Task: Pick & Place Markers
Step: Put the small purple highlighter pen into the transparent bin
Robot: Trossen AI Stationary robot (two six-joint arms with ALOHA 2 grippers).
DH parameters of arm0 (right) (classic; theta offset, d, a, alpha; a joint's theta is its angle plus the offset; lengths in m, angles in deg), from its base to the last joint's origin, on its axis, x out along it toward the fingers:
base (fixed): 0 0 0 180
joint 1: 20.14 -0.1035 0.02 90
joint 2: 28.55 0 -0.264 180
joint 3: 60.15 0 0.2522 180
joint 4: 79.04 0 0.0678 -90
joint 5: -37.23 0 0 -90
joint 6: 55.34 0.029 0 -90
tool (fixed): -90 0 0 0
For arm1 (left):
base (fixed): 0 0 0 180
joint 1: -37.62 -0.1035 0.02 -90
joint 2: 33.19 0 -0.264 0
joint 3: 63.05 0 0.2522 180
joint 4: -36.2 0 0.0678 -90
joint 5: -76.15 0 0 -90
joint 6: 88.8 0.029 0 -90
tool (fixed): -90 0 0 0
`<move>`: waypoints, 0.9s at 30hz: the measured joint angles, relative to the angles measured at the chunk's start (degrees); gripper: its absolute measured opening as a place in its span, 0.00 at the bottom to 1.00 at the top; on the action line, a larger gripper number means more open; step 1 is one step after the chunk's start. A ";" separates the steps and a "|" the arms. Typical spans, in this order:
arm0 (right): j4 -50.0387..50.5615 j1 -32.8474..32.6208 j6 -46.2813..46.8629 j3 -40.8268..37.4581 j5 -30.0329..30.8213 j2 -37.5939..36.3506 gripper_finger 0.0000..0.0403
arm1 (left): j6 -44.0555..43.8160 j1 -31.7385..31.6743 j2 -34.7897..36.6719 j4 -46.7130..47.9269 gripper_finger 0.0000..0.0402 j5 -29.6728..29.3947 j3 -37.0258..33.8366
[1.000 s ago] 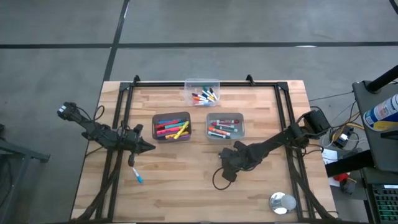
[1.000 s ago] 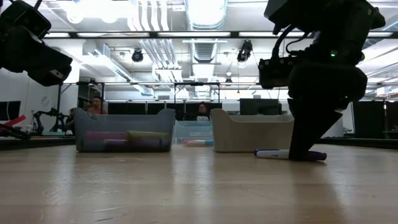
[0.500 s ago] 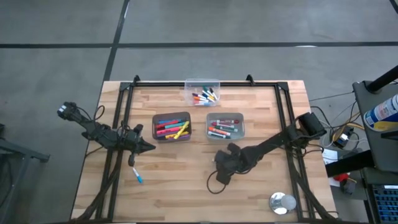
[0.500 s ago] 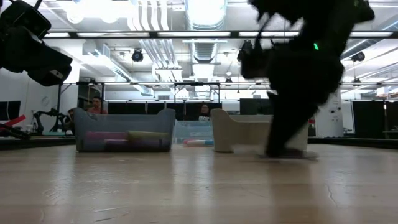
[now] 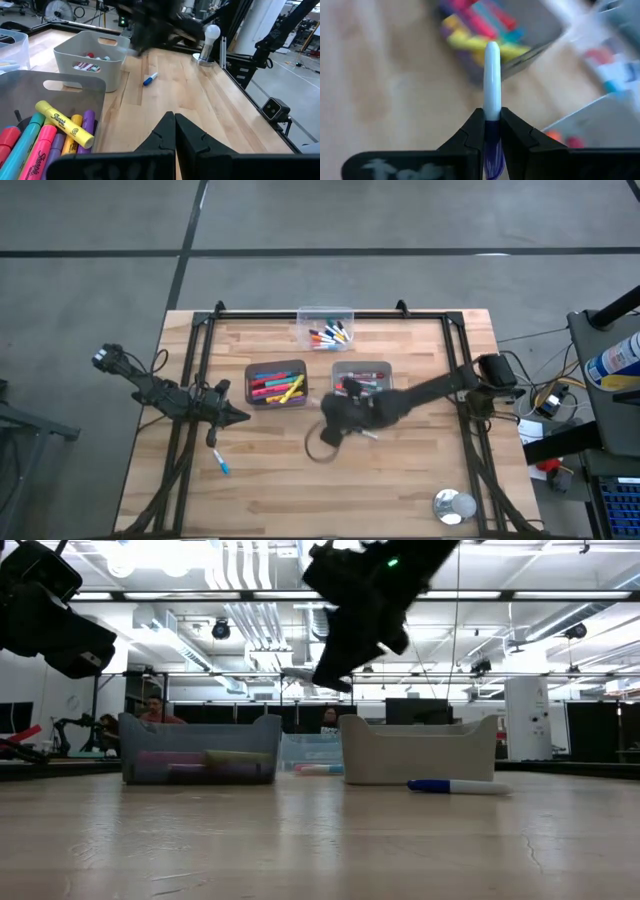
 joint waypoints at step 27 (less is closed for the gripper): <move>-3.40 37.26 -8.34 5.01 -10.96 5.91 0.19 | 0.15 0.00 0.00 -0.09 0.00 -0.70 -0.09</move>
